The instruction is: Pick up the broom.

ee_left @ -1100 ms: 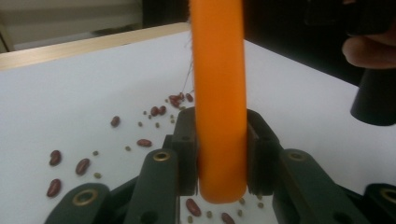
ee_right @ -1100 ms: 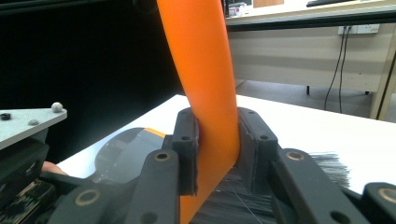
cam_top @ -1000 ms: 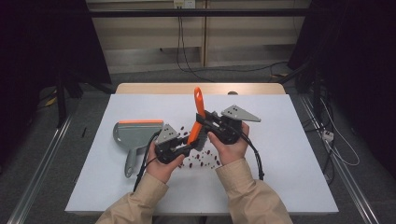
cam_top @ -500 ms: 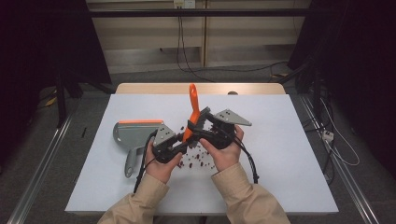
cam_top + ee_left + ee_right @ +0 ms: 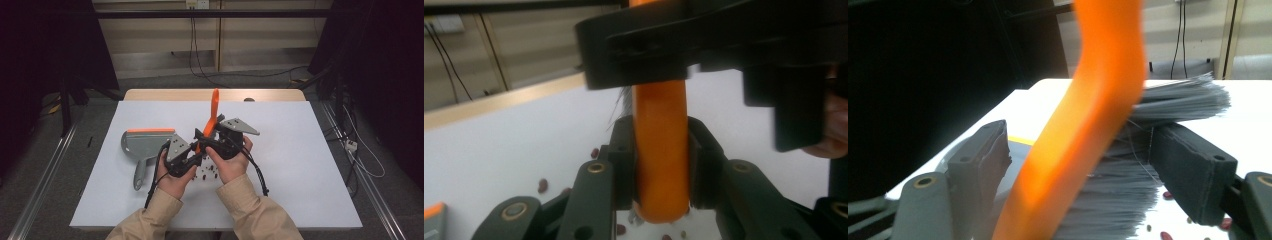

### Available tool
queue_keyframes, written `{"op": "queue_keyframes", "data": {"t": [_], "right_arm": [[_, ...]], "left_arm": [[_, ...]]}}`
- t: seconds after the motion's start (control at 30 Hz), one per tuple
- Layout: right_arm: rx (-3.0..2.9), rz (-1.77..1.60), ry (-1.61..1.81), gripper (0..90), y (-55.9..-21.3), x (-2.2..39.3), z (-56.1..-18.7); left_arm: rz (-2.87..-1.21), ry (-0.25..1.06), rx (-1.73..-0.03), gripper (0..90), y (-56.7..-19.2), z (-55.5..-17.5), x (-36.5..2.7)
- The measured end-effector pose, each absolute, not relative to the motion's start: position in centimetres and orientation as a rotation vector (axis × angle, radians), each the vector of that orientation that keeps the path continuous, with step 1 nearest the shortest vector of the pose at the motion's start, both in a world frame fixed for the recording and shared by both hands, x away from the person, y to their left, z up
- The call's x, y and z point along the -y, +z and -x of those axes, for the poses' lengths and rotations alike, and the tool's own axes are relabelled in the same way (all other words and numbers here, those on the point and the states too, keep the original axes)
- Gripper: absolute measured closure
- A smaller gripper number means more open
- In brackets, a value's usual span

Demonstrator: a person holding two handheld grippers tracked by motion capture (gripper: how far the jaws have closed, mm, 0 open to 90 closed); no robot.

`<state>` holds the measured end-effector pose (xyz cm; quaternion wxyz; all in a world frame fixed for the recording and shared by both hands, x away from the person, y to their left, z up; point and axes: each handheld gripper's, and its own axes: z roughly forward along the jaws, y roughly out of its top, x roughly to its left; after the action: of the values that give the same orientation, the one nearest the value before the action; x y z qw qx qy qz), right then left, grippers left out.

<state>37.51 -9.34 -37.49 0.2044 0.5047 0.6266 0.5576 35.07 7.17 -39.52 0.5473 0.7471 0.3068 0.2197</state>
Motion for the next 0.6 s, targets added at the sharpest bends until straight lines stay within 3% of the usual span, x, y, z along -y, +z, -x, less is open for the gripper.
{"op": "queue_keyframes", "data": {"t": [0.03,0.13,0.2,0.27,0.33,0.5,0.6], "right_arm": [[-1.744,-1.419,1.550,25.4,-37.5,9.4,-37.5],[-1.722,-1.450,1.562,42.1,-37.2,9.9,-37.4],[-1.726,-1.456,1.573,44.5,-37.2,10.1,-37.4],[-1.711,-1.501,1.598,54.3,-37.1,10.6,-37.3],[-1.706,-1.533,1.641,60.8,-37.0,11.1,-37.3],[-1.728,-1.520,1.717,77.9,-36.7,11.6,-37.5],[-1.722,-1.515,1.742,79.2,-36.5,12.5,-37.8]], "left_arm": [[-1.774,0.530,-0.708,69.7,-39.3,-34.8,-6.9],[-1.783,0.537,-0.671,69.3,-38.9,-34.2,-6.2],[-1.788,0.541,-0.666,69.2,-38.9,-34.1,-6.1],[-1.810,0.526,-0.669,66.8,-39.3,-34.1,-5.6],[-1.821,0.537,-0.674,61.7,-39.7,-34.2,-5.3],[-1.823,0.487,-0.688,38.2,-39.9,-34.3,-4.9],[-1.818,0.465,-0.676,38.0,-39.9,-34.2,-5.0]]}}
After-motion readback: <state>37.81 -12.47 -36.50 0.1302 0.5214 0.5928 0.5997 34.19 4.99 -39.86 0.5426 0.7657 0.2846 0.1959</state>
